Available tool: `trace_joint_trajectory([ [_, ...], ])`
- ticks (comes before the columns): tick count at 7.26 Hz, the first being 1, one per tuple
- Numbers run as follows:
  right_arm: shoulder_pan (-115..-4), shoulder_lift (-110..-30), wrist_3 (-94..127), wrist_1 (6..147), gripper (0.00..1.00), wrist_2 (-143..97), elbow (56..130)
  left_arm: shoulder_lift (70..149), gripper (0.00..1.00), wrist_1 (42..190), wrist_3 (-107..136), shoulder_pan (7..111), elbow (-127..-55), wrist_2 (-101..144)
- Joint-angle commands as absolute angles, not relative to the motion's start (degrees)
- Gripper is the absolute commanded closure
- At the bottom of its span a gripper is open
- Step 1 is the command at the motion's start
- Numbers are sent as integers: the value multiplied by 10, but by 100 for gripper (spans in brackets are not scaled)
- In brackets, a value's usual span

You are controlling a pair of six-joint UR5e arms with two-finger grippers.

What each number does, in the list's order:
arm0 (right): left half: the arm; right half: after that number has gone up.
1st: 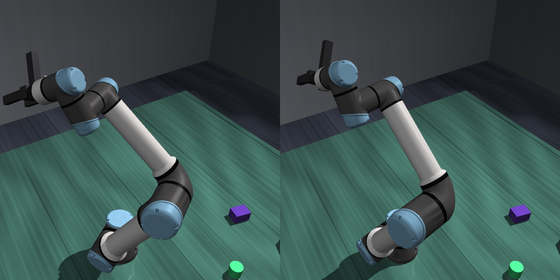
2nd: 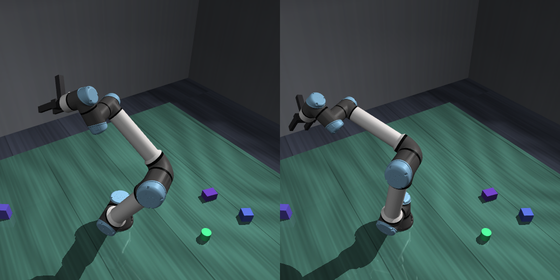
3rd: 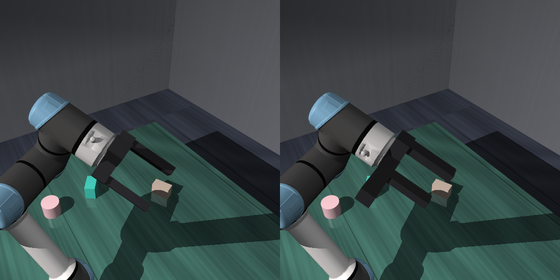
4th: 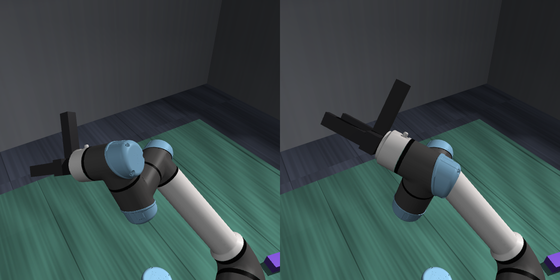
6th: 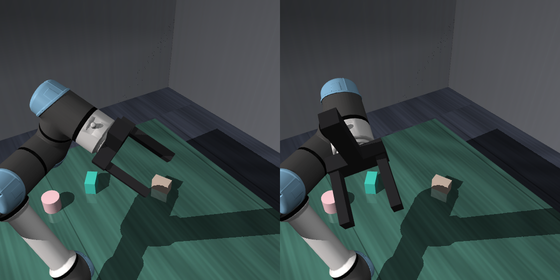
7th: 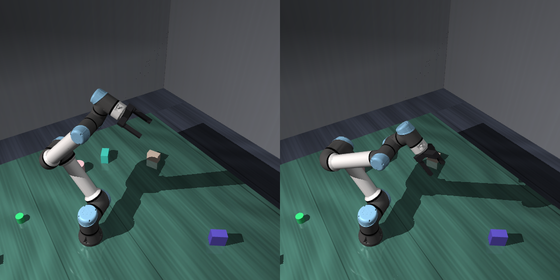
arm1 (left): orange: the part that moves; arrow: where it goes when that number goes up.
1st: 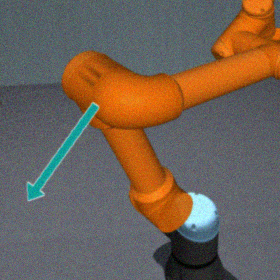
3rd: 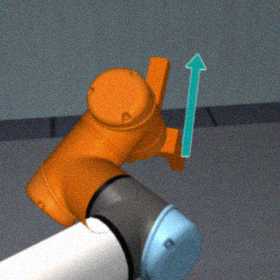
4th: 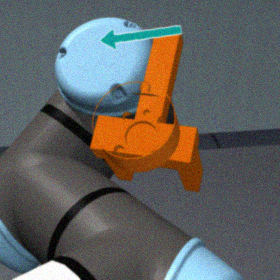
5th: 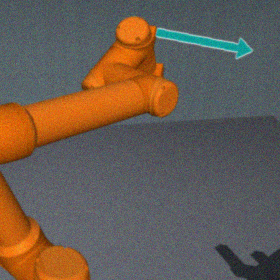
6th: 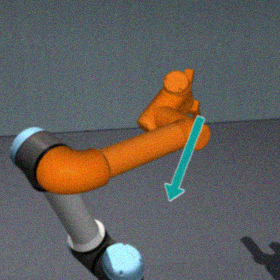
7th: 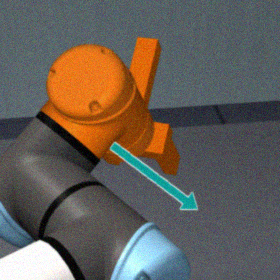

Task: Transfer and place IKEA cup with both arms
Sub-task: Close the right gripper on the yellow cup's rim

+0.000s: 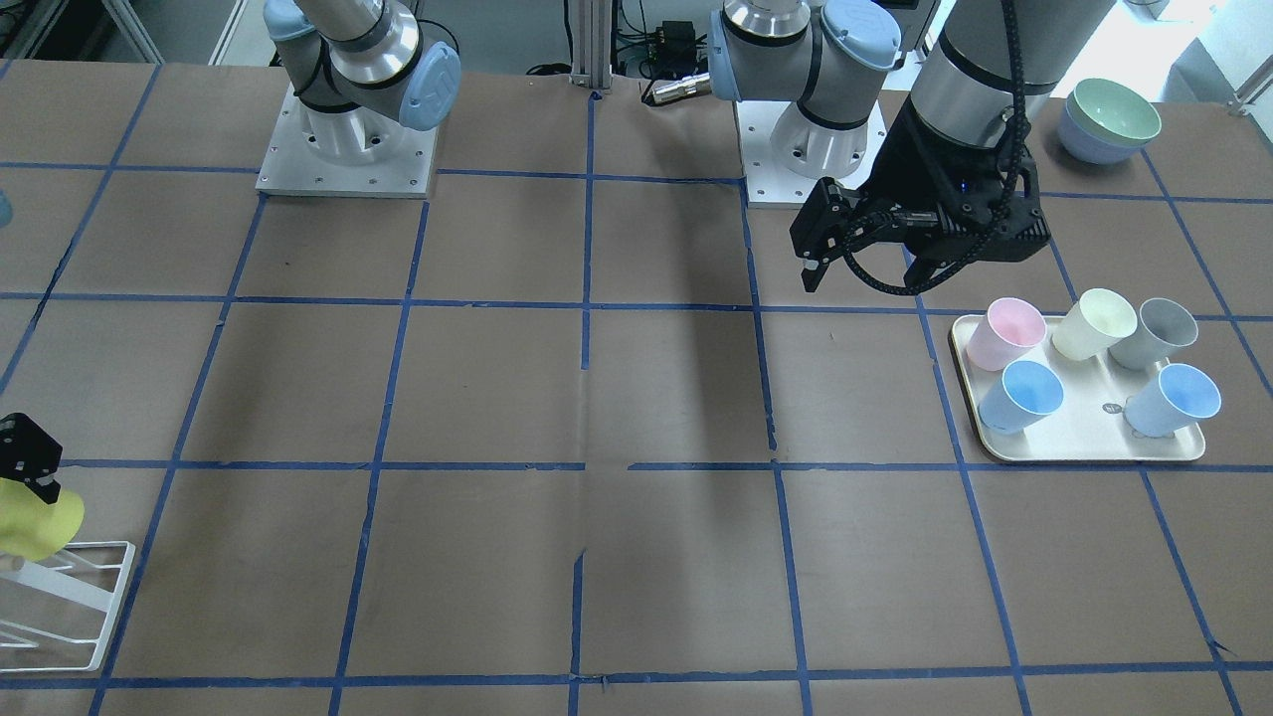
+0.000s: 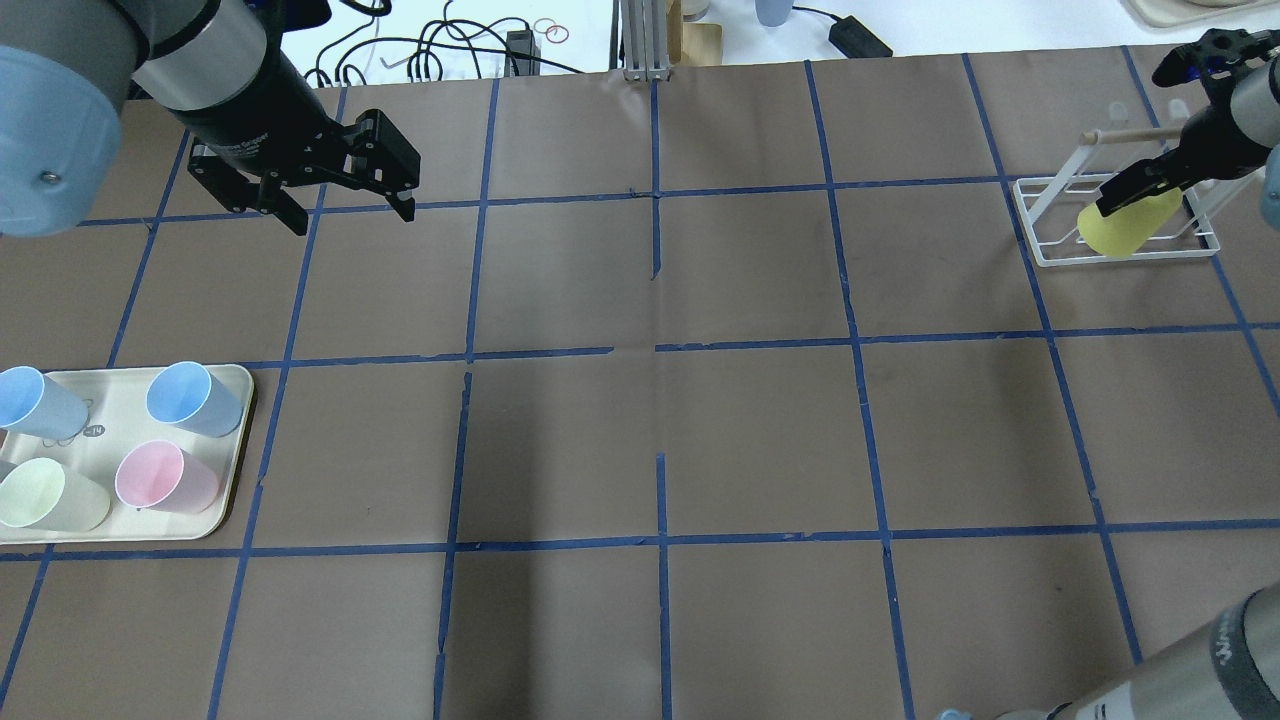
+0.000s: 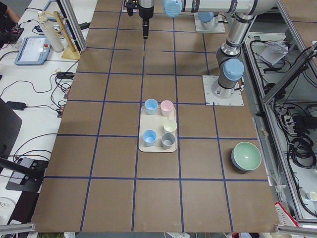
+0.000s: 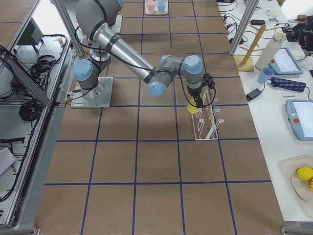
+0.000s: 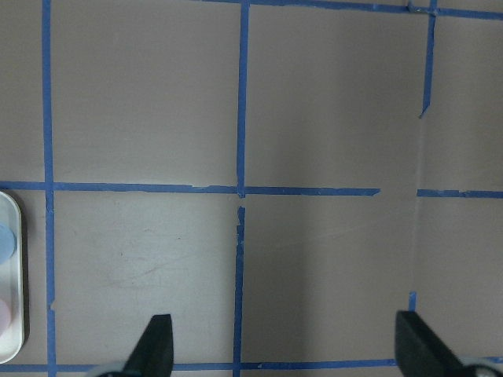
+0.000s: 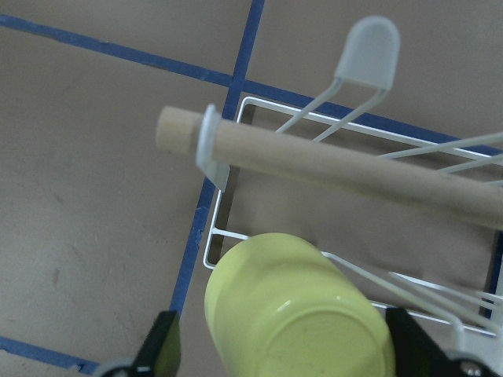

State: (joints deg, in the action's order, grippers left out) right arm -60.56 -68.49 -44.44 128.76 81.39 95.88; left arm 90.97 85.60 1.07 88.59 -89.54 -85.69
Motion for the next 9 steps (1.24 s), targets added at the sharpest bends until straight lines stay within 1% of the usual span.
trace_joint_trajectory([
  [1, -606, -684, -445, 1288, 9, 812, 959, 910, 0, 855, 11, 886, -895, -857],
  [6, -605, -681, -445, 1287, 9, 820, 957, 906, 0, 857, 11, 884, -895, -857],
  [7, -605, -681, -445, 1288, 13, 819, 955, 906, 0, 857, 11, 884, -895, -857],
  [8, -605, -681, -445, 1288, 28, 819, 953, 906, 0, 858, 11, 885, -895, -857],
  [9, -605, -681, -445, 1288, 40, 819, 953, 906, 0, 858, 11, 884, -895, -857],
])
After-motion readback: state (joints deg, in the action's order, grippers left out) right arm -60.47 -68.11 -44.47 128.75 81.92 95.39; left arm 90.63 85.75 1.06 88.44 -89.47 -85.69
